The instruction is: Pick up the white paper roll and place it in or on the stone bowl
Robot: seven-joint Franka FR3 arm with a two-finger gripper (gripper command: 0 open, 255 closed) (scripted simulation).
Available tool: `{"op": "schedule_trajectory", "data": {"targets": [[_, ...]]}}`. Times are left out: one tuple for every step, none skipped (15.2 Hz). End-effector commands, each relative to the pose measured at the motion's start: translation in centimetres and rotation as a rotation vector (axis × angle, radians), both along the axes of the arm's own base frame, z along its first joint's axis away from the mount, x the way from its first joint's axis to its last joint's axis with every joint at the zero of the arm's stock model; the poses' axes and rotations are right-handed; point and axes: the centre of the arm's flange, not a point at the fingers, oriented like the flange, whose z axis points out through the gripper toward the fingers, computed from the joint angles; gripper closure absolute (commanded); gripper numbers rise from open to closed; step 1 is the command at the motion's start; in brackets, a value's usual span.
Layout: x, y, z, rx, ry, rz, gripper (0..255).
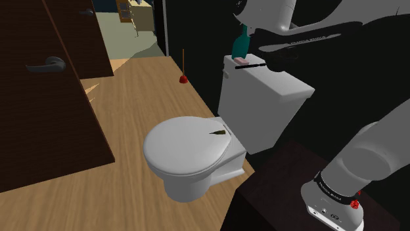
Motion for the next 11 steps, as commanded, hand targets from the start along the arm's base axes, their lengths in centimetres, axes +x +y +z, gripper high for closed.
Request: {"op": "schedule_trajectory", "data": {"targets": [[1.3,-2.3,-0.2,-0.001,-0.001,0.002,255],[2.0,-3.5,-0.3,-0.001,-0.001,0.002,255],[2.8,-5.2,-0.5,-0.001,-0.001,0.002,255],[2.8,-5.2,-1.0,-0.001,-0.001,0.002,255],[2.8,-5.2,-1.5,-0.001,-0.001,0.002,255],[2.8,-5.2,-2.0,-0.001,-0.001,0.002,255],[2.8,-5.2,-2.6,-0.001,-0.001,0.002,255],[2.8,-5.2,-3.1,-0.001,-0.001,0.002,255],[2.8,-5.2,-3.6,-0.001,-0.001,0.002,255],[2.8,-5.2,-4.2,-0.001,-0.001,0.002,255],[2.8,-5.2,-4.7,-0.001,-0.001,0.002,255]]}}
